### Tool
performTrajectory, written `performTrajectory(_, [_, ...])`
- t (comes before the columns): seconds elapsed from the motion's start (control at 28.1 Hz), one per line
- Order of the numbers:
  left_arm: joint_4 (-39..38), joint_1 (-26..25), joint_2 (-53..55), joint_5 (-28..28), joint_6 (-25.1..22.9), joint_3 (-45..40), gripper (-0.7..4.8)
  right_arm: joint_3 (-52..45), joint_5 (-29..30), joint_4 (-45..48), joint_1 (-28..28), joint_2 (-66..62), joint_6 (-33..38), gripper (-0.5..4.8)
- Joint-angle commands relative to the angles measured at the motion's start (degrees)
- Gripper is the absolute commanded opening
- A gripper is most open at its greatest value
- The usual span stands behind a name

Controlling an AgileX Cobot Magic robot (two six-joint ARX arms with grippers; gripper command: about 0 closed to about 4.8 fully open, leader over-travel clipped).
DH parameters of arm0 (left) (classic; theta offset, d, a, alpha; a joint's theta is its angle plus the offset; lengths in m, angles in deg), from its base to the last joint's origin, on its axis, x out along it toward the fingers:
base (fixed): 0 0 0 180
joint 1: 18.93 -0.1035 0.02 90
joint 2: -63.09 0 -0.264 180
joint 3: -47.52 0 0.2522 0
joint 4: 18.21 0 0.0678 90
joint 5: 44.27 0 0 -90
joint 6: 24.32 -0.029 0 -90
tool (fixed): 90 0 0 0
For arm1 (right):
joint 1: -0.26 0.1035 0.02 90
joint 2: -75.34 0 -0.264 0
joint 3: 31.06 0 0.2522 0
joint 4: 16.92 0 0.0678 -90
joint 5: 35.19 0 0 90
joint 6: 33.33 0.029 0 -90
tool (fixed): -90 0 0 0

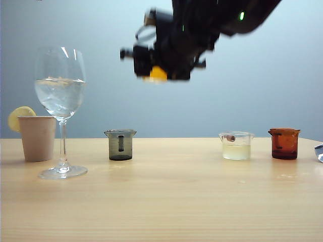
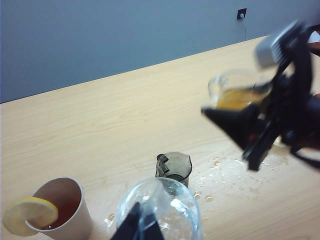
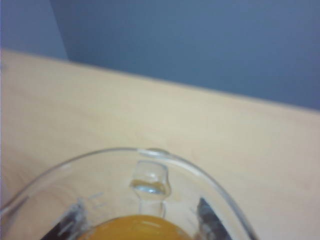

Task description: Pick up the second measuring cup from the left, pour the orange juice inside into the goblet, and finally put the measuring cup back in its original place.

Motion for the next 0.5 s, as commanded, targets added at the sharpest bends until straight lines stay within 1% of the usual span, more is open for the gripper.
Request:
performTrajectory(0.04, [0.7, 0.0, -0.1, 0.0, 0.0, 0.3, -0.05, 0.2, 3.0, 0.0, 0.9, 3.8, -2.6, 1.93])
performTrajectory(0.14, [0.2, 0.0, -0.2, 0.0, 0.0, 0.4, -0.05, 0.3, 3.2, -3.4, 1.7, 6.7, -2.7, 1.93])
performTrajectory(0.18, [-1.3, 0.0, -0.5, 0.1, 0.5, 0.7, -0.05, 0.3, 3.4, -4.0, 1.7, 7.3, -2.7, 1.93])
performTrajectory(0.21, [-3.4, 0.0, -1.1, 0.2, 2.2, 1.1, -0.04, 0.3, 3.9, -5.0, 1.7, 7.9, -2.7, 1.93])
performTrajectory(0.28, [-6.6, 0.0, -2.2, -0.1, 4.3, 1.4, -0.04, 0.3, 4.5, -5.6, 2.4, 8.3, -2.9, 1.93])
performTrajectory(0.36, [-9.7, 0.0, -3.9, 0.0, 4.5, 1.4, -0.04, 0.6, 4.8, -5.9, 2.8, 8.6, -2.9, 1.93])
performTrajectory(0.5, [-15.6, 0.0, -8.5, -0.2, 4.6, 1.4, -0.05, 3.0, 6.2, -10.4, 3.9, 8.5, -3.3, 1.93])
